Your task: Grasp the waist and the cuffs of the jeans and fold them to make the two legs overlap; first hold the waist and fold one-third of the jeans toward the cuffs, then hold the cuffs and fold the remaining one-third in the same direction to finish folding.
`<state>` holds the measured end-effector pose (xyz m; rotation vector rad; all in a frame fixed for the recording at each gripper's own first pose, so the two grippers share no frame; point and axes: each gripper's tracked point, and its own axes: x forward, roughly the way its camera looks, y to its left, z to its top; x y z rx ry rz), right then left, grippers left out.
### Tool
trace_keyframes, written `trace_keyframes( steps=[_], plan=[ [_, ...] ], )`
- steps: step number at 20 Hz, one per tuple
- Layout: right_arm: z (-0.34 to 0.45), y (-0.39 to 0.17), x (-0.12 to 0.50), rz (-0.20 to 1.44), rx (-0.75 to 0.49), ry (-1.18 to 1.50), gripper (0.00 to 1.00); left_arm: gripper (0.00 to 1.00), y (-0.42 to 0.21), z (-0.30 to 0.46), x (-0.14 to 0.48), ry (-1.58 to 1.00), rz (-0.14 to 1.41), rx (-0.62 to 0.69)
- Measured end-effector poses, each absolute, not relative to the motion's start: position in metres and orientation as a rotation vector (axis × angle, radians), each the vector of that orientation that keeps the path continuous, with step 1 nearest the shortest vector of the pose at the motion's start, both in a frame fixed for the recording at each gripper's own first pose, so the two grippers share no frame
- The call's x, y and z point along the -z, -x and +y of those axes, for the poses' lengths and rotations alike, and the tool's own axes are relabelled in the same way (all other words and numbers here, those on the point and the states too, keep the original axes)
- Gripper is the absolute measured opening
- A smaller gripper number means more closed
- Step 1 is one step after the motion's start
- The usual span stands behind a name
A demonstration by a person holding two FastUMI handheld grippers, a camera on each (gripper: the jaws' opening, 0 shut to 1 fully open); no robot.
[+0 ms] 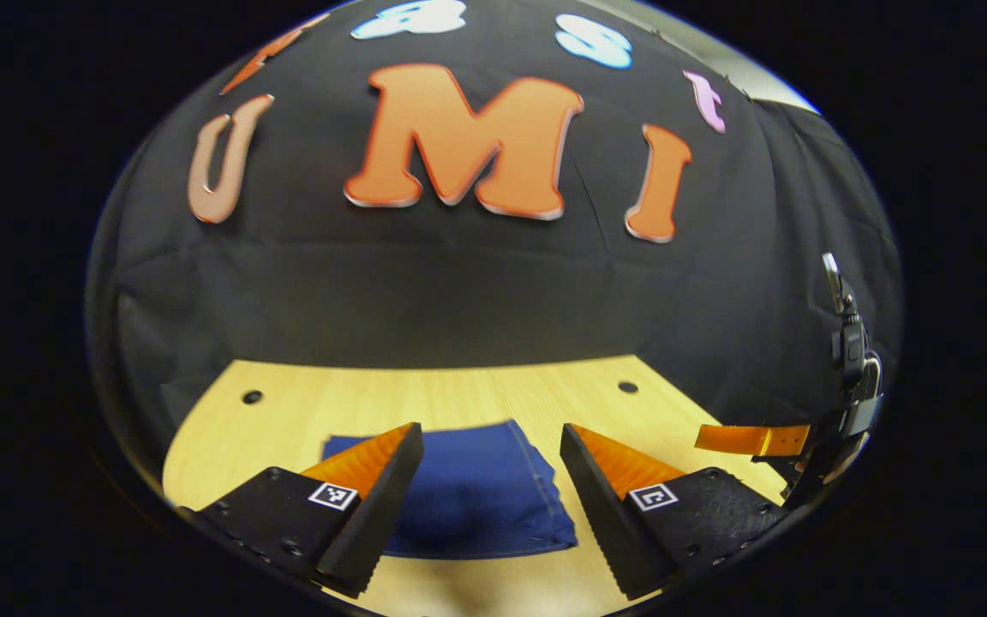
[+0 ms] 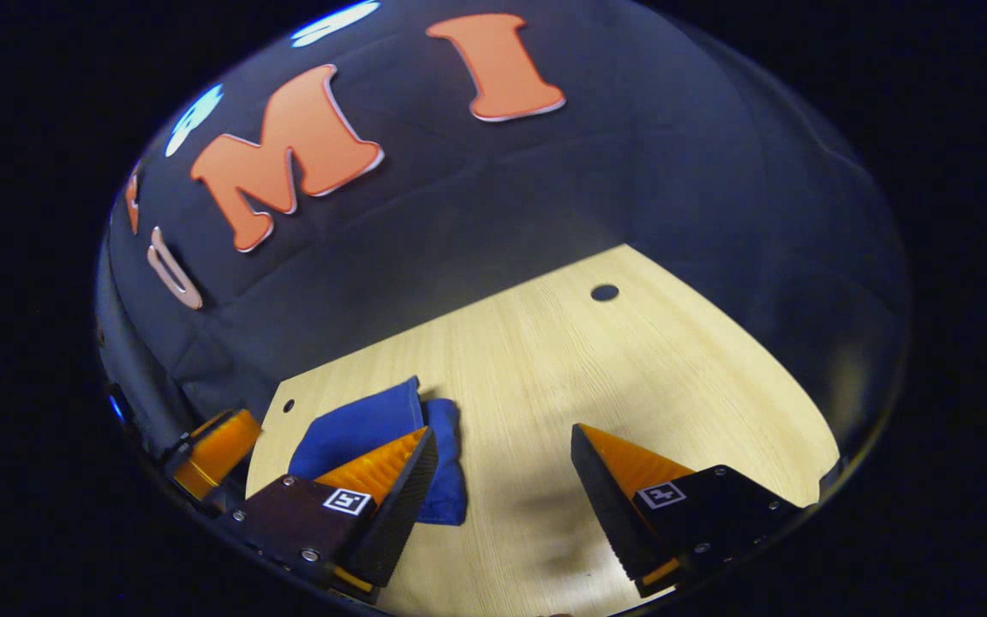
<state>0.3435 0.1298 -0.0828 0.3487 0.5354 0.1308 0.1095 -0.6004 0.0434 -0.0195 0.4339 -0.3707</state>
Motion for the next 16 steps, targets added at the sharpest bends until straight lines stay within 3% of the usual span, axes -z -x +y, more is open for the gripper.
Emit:
trace_keyframes(
  steps=[5,9,13,16],
  plan=[
    [0.162,-0.315,0.008,0.337,-0.159,-0.254,0.97,0.99,-0.090,-0.514,-0.085,0.089,0.267,0.232],
    [0.186,-0.278,-0.039,0.220,-0.181,-0.200,0.96,0.97,-0.096,-0.526,-0.058,0.075,0.160,0.160],
    [0.189,-0.239,-0.069,0.138,-0.166,-0.166,1.00,0.94,-0.092,-0.522,-0.072,0.066,0.121,0.135],
    [0.172,-0.219,-0.077,0.101,-0.123,-0.135,0.96,0.97,-0.089,-0.519,-0.076,0.076,0.109,0.127]
  ],
)
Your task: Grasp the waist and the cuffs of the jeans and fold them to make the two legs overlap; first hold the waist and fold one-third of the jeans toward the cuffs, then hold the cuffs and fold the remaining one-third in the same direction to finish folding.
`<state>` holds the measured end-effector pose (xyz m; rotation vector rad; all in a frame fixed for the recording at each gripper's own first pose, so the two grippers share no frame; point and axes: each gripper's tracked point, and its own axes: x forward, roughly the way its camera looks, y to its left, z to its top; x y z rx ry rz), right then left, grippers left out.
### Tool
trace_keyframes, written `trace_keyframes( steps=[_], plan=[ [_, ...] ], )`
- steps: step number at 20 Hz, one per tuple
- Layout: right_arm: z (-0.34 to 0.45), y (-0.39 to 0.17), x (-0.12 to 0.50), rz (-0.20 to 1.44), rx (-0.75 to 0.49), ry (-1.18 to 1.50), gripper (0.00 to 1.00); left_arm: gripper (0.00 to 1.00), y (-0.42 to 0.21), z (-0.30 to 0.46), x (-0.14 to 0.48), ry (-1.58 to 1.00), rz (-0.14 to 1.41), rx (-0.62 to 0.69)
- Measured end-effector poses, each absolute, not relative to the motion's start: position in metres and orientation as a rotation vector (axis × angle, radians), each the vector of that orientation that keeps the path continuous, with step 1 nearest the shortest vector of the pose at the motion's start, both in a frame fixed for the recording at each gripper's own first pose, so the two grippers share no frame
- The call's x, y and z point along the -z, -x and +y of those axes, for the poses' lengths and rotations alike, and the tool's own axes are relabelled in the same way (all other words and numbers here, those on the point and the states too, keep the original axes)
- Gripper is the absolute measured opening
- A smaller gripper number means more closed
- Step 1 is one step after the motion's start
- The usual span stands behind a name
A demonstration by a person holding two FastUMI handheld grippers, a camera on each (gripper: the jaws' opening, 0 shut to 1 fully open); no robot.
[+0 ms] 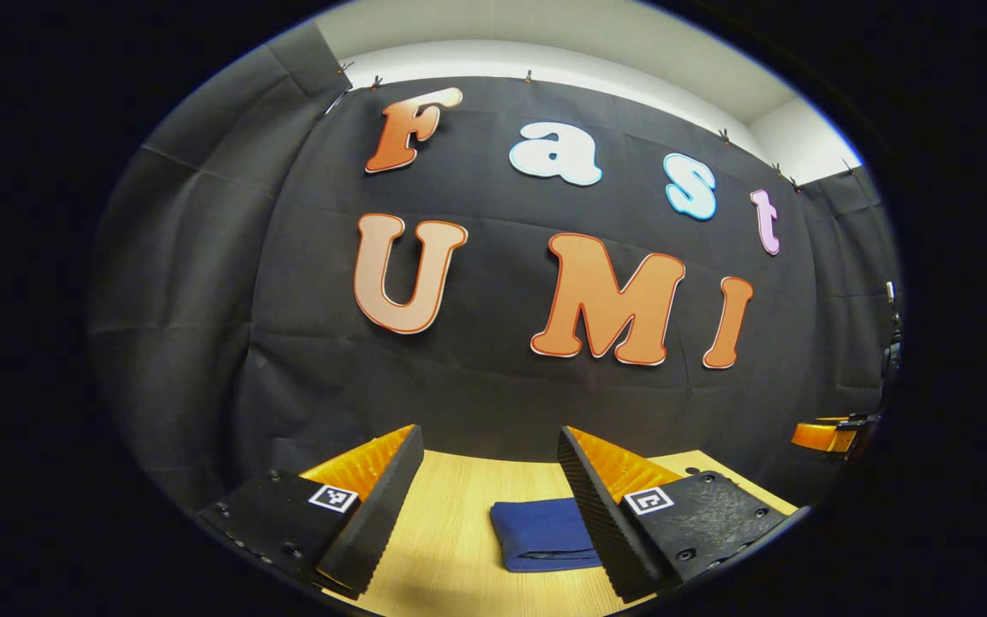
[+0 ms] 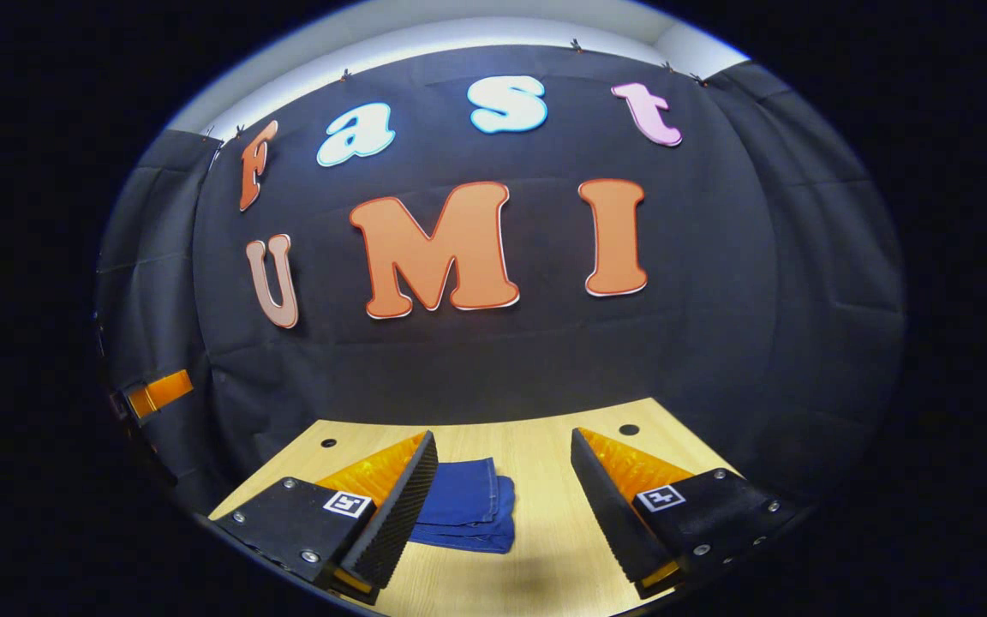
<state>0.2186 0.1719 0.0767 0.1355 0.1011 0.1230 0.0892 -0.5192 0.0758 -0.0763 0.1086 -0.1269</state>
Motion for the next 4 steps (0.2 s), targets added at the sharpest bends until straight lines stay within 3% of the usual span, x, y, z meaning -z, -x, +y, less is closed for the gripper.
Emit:
trace_keyframes(
  steps=[4],
  plan=[
    [0.145,-0.207,-0.081,0.084,-0.070,-0.138,0.96,0.97,-0.091,-0.522,-0.070,0.075,0.096,0.112]
  ],
)
